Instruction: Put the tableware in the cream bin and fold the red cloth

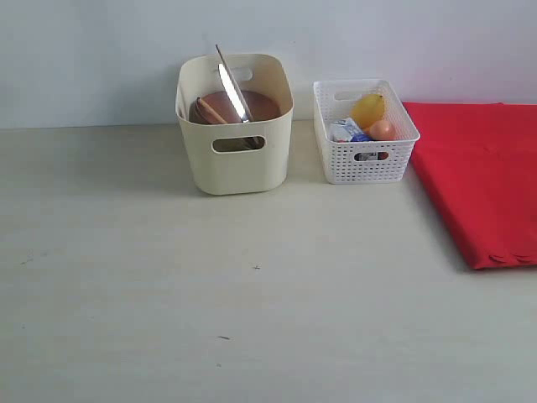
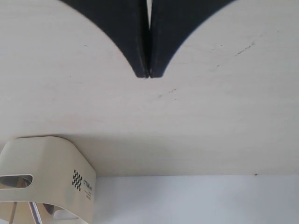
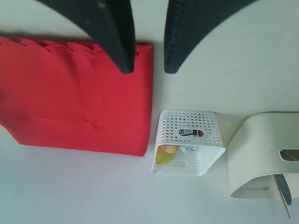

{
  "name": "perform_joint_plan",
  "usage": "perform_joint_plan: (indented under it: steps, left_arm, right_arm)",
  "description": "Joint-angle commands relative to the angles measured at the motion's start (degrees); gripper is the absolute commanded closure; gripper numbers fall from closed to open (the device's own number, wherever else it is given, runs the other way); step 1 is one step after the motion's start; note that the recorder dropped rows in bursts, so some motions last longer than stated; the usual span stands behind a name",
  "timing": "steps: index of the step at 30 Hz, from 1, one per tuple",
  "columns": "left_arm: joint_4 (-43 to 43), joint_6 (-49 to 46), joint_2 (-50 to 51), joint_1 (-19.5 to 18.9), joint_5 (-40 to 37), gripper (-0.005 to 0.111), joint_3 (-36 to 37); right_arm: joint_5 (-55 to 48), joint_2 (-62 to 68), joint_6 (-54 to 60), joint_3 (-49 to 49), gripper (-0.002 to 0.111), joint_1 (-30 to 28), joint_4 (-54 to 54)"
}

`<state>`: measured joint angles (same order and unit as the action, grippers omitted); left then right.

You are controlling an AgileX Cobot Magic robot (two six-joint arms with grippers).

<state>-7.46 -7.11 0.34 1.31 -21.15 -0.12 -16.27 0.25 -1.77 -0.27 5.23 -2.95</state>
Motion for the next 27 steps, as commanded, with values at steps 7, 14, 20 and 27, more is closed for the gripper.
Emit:
perform_joint_plan:
  steps: [7, 14, 20, 27]
  left_arm:
    - [-0.2, 0.3, -0.3, -0.1, 0.8, 0.107, 0.1]
    - [-0.2, 0.3, -0.3, -0.1, 0.8, 0.107, 0.1]
    - [-0.2, 0.3, -0.3, -0.1, 0.8, 0.107, 0.1]
    - [-0.2, 0.3, -0.3, -0.1, 0.8, 0.107, 0.1]
  right_arm:
    - [0.1, -0.3, 0.0, 0.3, 0.085, 0.1, 0.0]
    - [0.1, -0.3, 0.0, 0.3, 0.085, 0.1, 0.0]
    - [1.4, -0.3, 0.0, 0.3, 0.085, 0.1, 0.1]
    - [1.4, -0.3, 0.0, 0.3, 0.085, 0.1, 0.1]
